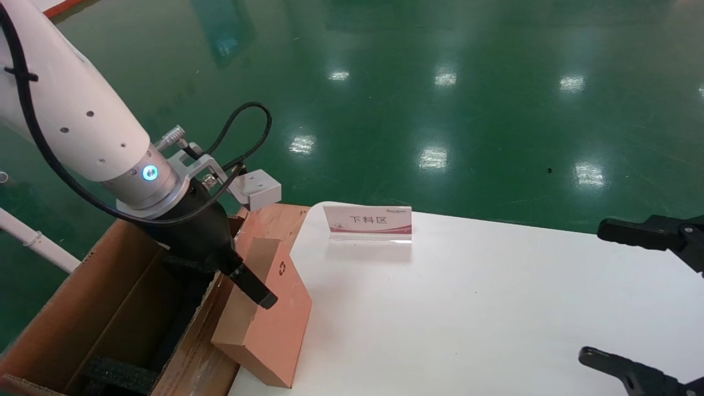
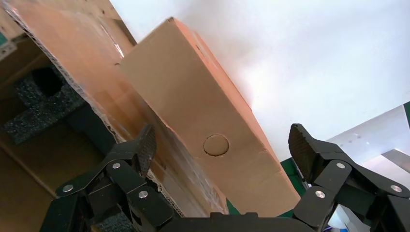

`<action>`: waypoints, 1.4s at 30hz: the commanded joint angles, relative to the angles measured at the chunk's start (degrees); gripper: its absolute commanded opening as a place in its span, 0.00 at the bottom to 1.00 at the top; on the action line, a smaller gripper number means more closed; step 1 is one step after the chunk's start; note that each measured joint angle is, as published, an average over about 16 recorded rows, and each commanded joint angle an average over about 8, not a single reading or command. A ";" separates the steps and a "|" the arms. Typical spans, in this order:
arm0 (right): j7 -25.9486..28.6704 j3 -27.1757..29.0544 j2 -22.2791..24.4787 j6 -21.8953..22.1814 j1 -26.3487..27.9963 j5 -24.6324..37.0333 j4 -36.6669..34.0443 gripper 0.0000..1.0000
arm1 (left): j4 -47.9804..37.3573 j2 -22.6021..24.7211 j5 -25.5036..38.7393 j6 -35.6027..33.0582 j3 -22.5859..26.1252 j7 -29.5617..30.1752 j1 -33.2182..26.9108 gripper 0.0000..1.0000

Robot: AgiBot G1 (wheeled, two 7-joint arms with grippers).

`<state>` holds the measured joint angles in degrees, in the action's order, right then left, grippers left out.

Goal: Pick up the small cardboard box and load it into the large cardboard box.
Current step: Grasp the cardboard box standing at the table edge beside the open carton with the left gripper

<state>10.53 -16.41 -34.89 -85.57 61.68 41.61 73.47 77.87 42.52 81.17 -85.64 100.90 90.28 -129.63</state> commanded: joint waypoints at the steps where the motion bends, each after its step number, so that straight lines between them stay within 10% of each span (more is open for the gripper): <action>1: 0.00 -0.01 0.00 0.00 0.00 -0.01 0.00 1.00 | -0.01 -0.09 -0.34 0.25 0.17 -0.18 0.33 1.00; 19: -0.04 -0.04 0.03 0.04 0.00 -0.05 -0.02 1.00 | -0.11 0.65 1.76 2.64 2.26 0.44 3.24 1.00; 27: -0.04 -0.05 0.03 0.04 0.00 -0.06 -0.02 0.05 | -0.12 0.62 1.72 2.54 2.17 0.43 3.20 0.00; 42: -0.03 -0.05 0.03 0.04 0.00 -0.06 -0.02 0.00 | -0.12 0.57 1.52 2.28 2.00 0.40 3.04 0.00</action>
<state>10.50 -16.46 -34.86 -85.53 61.68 41.55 73.45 77.75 43.09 82.70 -83.35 102.91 90.67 -126.58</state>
